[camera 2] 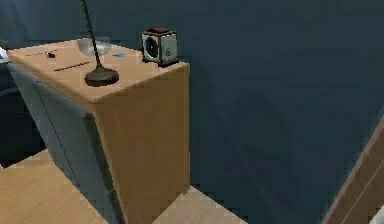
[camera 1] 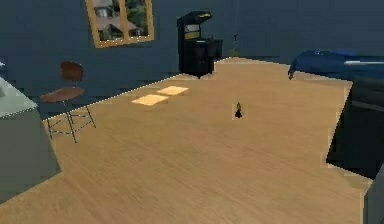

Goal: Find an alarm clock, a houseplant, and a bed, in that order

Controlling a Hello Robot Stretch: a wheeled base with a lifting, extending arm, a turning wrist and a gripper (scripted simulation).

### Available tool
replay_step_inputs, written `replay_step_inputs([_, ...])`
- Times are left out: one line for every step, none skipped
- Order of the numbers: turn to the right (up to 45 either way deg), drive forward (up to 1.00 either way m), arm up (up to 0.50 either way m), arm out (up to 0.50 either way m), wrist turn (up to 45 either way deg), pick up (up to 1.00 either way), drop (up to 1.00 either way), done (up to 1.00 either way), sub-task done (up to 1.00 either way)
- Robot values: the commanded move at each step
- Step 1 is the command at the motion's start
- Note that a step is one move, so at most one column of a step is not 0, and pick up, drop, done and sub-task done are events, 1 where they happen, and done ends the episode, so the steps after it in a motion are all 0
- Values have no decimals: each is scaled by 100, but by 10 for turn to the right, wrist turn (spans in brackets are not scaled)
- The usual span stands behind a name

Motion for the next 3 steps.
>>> replay_step_inputs([0, 100, 0, 0, 0, 0, 0, 0, 0])
replay_step_inputs([0, 100, 0, 0, 0, 0, 0, 0, 0])
replay_step_inputs([-30, 0, 0, 0, 0, 0, 0, 0, 0])
